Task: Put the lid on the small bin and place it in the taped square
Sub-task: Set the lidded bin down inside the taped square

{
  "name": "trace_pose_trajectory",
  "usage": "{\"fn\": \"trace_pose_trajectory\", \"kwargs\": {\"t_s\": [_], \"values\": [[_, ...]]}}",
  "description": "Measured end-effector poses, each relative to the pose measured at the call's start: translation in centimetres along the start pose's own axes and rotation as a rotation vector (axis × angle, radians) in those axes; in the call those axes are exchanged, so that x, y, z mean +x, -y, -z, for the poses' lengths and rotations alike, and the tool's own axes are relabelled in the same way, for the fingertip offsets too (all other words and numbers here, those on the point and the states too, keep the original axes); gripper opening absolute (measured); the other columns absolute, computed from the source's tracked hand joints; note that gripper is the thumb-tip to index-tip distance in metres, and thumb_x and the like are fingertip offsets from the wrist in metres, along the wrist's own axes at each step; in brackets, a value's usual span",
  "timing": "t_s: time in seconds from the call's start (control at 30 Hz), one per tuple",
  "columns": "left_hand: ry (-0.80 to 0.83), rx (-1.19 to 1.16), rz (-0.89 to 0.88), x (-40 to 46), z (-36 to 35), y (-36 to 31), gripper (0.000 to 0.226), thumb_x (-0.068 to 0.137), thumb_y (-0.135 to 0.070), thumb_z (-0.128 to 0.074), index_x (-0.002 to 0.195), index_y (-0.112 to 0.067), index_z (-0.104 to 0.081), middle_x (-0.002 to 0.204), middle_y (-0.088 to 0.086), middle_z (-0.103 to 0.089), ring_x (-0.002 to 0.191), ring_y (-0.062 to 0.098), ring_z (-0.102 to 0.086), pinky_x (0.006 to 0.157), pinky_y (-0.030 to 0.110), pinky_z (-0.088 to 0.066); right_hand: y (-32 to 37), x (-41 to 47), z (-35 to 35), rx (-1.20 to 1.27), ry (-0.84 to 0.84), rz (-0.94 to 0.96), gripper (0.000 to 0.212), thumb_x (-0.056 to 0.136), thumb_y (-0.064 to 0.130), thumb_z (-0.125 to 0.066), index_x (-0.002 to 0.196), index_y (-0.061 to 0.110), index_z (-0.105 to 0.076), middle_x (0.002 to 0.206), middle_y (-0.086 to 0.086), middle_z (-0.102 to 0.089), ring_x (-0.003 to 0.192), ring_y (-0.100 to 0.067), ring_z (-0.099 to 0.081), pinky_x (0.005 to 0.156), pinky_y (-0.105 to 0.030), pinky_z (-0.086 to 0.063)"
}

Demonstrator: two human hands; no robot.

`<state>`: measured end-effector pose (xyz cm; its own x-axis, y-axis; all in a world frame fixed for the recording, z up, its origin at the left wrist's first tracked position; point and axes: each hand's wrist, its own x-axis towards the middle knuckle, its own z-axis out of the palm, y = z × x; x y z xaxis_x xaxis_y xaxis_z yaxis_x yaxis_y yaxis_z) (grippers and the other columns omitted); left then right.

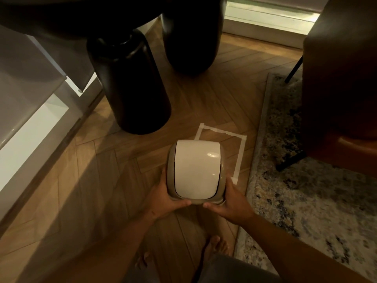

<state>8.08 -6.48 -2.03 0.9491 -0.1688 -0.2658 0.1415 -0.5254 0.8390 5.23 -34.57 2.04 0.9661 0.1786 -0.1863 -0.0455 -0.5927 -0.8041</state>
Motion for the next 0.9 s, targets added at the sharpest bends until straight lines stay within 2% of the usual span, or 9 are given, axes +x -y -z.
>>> {"fn": "trace_pose_trajectory", "kwargs": {"t_s": [0.17,0.3,0.37,0.47,0.57,0.7,0.8,0.9], "values": [[-0.015,-0.051,-0.027,2.9,0.6,-0.2,0.135,0.047,-0.065,-0.097,0.157,-0.038,-0.025,0.141,-0.037,-0.049,0.131,-0.011,-0.05,0.107,0.031,-0.051,0.0,3.0,0.2,0.002,-0.032,0.043,0.137,0.07,0.063,-0.088,0.166,0.02,0.0,0.156,0.007,-0.047,0.135,-0.011,-0.055,0.102,-0.043,-0.055],[-0.026,-0.102,-0.077,5.3,1.0,-0.7,0.134,0.052,-0.058,-0.098,0.16,-0.031,-0.023,0.149,-0.027,-0.048,0.133,-0.01,-0.048,0.105,0.018,-0.048,-0.7,5.7,0.5,0.023,-0.036,0.056,0.14,0.069,0.067,-0.087,0.165,0.031,0.008,0.156,0.014,-0.049,0.134,-0.008,-0.056,0.101,-0.041,-0.056],[-0.034,-0.107,-0.112,6.4,1.2,-1.0,0.131,0.053,-0.056,-0.099,0.159,-0.028,-0.026,0.148,-0.026,-0.05,0.132,-0.01,-0.049,0.101,0.012,-0.047,-1.3,6.8,0.5,0.04,-0.055,0.055,0.14,0.067,0.07,-0.086,0.165,0.036,0.008,0.151,0.021,-0.052,0.13,-0.003,-0.058,0.099,-0.035,-0.057],[-0.046,-0.112,-0.148,7.9,1.7,-1.6,0.13,0.057,-0.046,-0.1,0.16,-0.024,-0.024,0.153,-0.013,-0.049,0.136,-0.002,-0.049,0.107,0.019,-0.046,-1.8,8.3,0.4,0.078,-0.076,0.072,0.138,0.066,0.07,-0.087,0.165,0.038,0.005,0.149,0.026,-0.051,0.129,0.002,-0.058,0.097,-0.026,-0.055],[-0.049,-0.12,-0.178,10.0,1.9,-2.2,0.13,0.058,-0.039,-0.099,0.161,-0.023,-0.022,0.154,-0.008,-0.047,0.138,0.002,-0.047,0.11,0.023,-0.044,-2.4,10.3,0.8,0.123,-0.102,0.083,0.137,0.068,0.064,-0.09,0.165,0.037,0.005,0.151,0.029,-0.048,0.131,0.006,-0.054,0.097,-0.015,-0.051],[-0.08,-0.139,-0.204,13.3,2.0,-2.8,0.125,0.059,-0.036,-0.099,0.16,-0.021,-0.025,0.142,-0.027,-0.047,0.128,-0.018,-0.046,0.1,0.005,-0.041,-2.6,13.8,2.2,0.156,-0.099,0.124,0.134,0.073,0.048,-0.094,0.166,0.032,0.002,0.153,0.028,-0.046,0.136,0.005,-0.05,0.1,-0.01,-0.046],[-0.087,-0.113,-0.249,16.0,2.6,-3.6,0.126,0.06,-0.042,-0.098,0.16,-0.029,-0.023,0.137,-0.045,-0.043,0.128,-0.021,-0.044,0.099,0.003,-0.041,-2.9,16.6,3.0,0.159,-0.103,0.141,0.13,0.074,0.044,-0.094,0.166,0.029,-0.003,0.151,0.023,-0.05,0.136,0.0,-0.053,0.102,-0.015,-0.048],[-0.078,-0.098,-0.273,18.4,3.1,-4.2,0.128,0.06,-0.044,-0.096,0.161,-0.033,-0.018,0.136,-0.053,-0.038,0.13,-0.024,-0.039,0.097,0.0,-0.039,-3.0,18.7,3.8,0.157,-0.102,0.143,0.13,0.075,0.048,-0.092,0.166,0.032,0.0,0.15,0.022,-0.051,0.135,0.001,-0.053,0.101,-0.015,-0.05]]}}
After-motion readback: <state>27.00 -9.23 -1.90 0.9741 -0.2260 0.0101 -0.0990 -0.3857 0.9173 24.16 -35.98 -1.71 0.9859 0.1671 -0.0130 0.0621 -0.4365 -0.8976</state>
